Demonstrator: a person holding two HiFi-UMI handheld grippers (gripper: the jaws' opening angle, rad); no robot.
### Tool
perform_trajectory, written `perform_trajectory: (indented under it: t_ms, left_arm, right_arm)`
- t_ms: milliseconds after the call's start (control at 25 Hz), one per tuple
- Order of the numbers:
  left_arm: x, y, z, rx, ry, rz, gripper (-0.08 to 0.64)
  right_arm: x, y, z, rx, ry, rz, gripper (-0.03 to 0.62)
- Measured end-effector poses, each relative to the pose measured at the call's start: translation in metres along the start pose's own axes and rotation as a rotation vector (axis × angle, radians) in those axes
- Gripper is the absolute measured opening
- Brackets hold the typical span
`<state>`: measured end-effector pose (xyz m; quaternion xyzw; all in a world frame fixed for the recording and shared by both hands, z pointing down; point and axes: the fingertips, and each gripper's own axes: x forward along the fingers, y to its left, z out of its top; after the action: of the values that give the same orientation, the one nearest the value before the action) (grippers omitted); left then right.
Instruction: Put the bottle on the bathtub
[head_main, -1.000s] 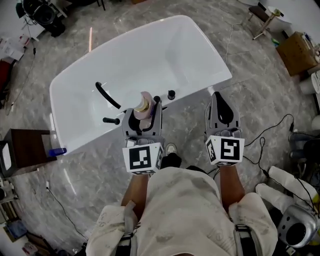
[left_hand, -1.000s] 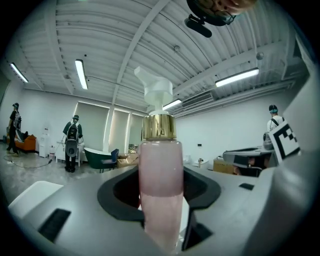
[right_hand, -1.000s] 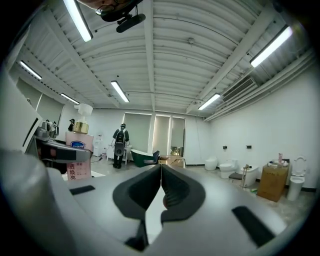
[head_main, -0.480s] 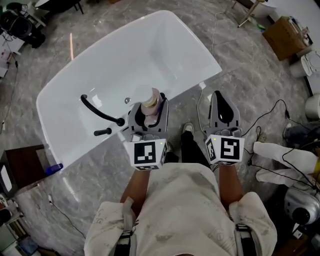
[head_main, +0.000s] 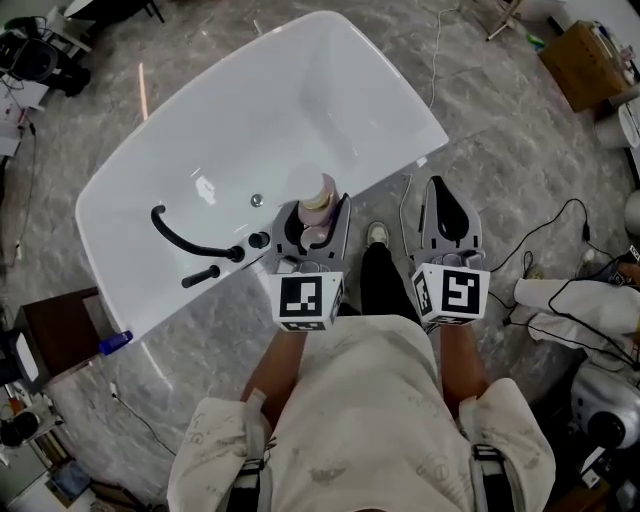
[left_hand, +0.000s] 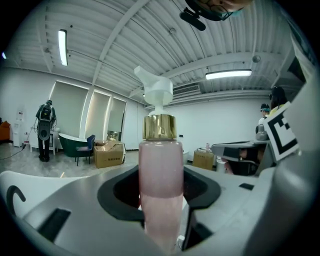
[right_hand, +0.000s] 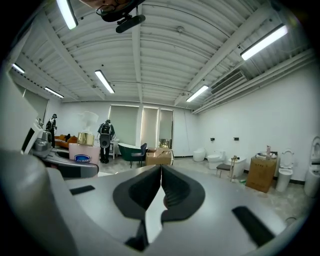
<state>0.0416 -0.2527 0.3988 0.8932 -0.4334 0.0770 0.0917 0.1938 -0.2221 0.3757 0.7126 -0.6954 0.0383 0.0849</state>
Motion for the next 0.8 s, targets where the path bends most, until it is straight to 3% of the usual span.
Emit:
perform_trajectory:
  t_ms: [160,280,800]
  left_arm:
    - [0.042,-0.018,-0.011,-0.040,0.007,-0.054,0.219]
    - [0.074,-0.033,-0.020,-0.024,0.020,-0.089,0.219]
    - [0.197,-0.064,-0.107,0.013,0.234,-0.111,0.219]
  right_arm:
    - [0.027,-0.035,-0.014,-0.009,0.024,-0.006,-0.009]
    - [0.048,-0.061,-0.029,0.000,0.050,-0.012,-0.009]
    - [0.116,-0.137,-0.101,0.037,0.211,0.001,-0.009]
